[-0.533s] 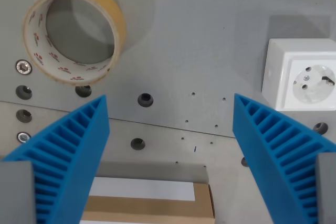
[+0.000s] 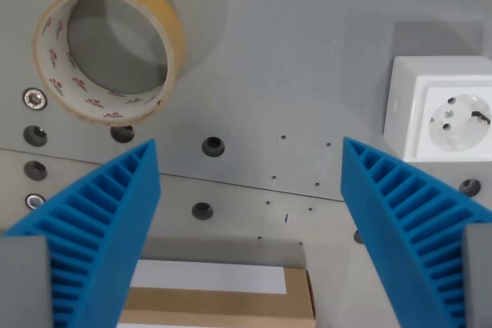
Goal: Move above the white socket
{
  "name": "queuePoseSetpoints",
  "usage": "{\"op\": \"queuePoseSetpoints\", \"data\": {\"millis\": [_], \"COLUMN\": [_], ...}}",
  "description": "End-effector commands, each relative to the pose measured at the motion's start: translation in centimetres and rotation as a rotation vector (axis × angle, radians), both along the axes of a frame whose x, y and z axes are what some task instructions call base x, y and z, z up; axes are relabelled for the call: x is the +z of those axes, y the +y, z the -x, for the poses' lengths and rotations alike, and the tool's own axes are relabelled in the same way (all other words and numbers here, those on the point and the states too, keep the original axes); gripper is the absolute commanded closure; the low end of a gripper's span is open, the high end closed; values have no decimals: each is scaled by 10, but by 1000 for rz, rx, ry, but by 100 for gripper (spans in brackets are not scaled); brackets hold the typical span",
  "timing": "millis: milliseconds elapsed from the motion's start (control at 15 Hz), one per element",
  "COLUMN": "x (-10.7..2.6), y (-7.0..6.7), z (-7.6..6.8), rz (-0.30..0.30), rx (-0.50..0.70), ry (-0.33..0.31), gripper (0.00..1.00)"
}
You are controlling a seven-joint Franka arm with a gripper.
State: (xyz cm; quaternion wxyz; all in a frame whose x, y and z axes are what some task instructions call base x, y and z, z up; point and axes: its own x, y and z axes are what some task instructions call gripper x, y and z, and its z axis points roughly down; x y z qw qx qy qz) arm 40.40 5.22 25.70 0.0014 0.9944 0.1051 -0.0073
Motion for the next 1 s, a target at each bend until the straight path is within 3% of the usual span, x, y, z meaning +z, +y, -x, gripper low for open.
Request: {"op": "queuePoseSetpoints", "data": {"millis": [67,1000], "x": [1,-20], "y": [-2,-30], "z": [0,5], "rz": [3,17], "rx": [-83,-502], "ry": [-7,-76], "gripper": [0,0]}}
